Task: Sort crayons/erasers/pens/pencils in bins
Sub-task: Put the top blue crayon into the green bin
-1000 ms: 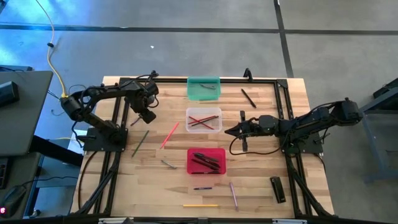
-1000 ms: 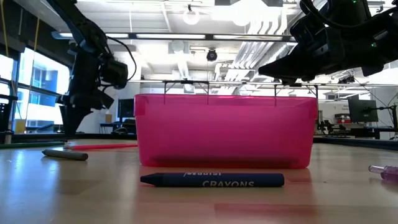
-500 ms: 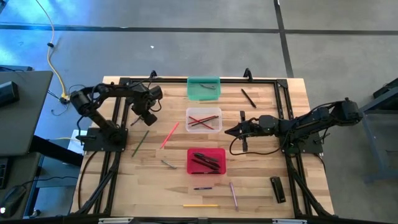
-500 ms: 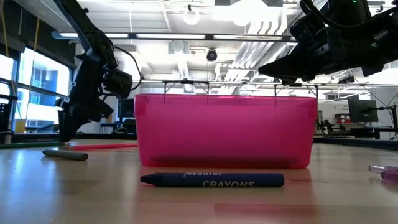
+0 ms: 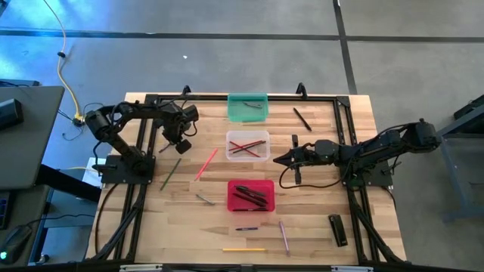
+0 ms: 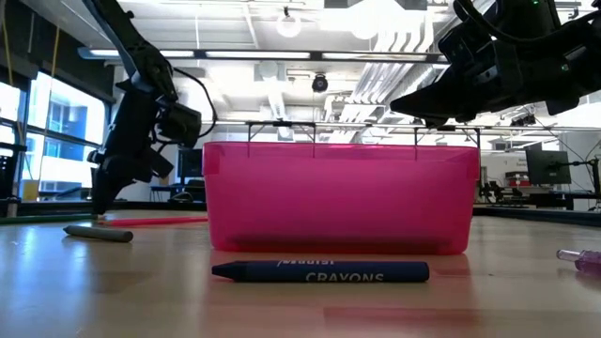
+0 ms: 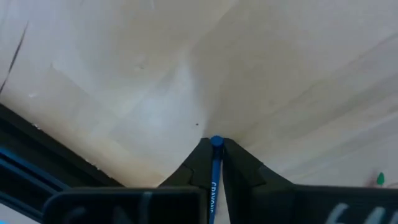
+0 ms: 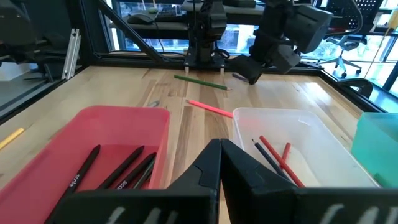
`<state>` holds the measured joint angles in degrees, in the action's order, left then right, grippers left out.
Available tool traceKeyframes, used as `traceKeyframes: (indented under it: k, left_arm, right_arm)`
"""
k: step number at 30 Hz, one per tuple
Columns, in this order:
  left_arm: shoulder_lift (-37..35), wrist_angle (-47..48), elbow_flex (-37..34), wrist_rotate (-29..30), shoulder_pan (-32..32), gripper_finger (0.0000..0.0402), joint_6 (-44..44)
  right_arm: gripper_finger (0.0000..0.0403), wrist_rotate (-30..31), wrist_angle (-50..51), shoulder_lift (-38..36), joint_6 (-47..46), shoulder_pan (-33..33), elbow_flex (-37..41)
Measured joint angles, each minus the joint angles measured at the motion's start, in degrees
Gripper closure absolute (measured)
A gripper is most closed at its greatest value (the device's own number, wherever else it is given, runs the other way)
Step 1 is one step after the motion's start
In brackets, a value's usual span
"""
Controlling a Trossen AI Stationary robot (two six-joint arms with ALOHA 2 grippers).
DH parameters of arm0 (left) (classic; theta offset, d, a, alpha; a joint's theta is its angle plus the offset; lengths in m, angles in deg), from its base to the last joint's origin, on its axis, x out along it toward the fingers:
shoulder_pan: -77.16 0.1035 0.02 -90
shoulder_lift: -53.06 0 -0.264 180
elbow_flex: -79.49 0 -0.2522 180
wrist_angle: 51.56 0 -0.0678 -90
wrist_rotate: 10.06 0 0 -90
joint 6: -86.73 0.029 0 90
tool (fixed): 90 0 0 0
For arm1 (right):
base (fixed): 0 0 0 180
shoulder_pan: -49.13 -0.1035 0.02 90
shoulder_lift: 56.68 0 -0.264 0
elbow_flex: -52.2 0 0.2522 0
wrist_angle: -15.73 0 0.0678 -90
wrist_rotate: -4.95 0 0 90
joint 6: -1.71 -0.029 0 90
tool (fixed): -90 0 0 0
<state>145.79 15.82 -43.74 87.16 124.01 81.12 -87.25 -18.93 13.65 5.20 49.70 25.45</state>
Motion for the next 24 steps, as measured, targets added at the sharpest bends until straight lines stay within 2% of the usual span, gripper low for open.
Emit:
traceKeyframes:
  k: [4, 9, 13, 19, 24]
  left_arm:
    - [0.03, 0.49, 1.59, 0.01, -0.54, 0.0392, 0.31]
    - [-0.77, -4.89, 6.09, -3.89, -0.89, 0.0393, 1.17]
    - [-0.46, -12.82, 8.73, -5.74, -0.74, 0.0394, 2.35]
    - [2.39, -23.16, 8.67, -9.60, -1.16, 0.0395, 2.33]
    - [5.92, -29.84, 9.41, -8.81, -2.04, 0.0396, 2.84]
  right_arm:
    - [0.0403, 0.00, 0.00, -0.01, 0.00, 0.00, 0.01]
    - [0.0403, -0.01, -0.01, -0.02, 0.00, 0.00, -0.01]
    - [0.0403, -0.02, -0.31, -0.02, 0.00, 0.00, -0.01]
    - [0.0403, -0.01, -0.35, -0.02, 0.43, -0.66, -0.01]
    - [0.0403, -0.02, -0.39, -0.02, 0.46, -0.63, -0.01]
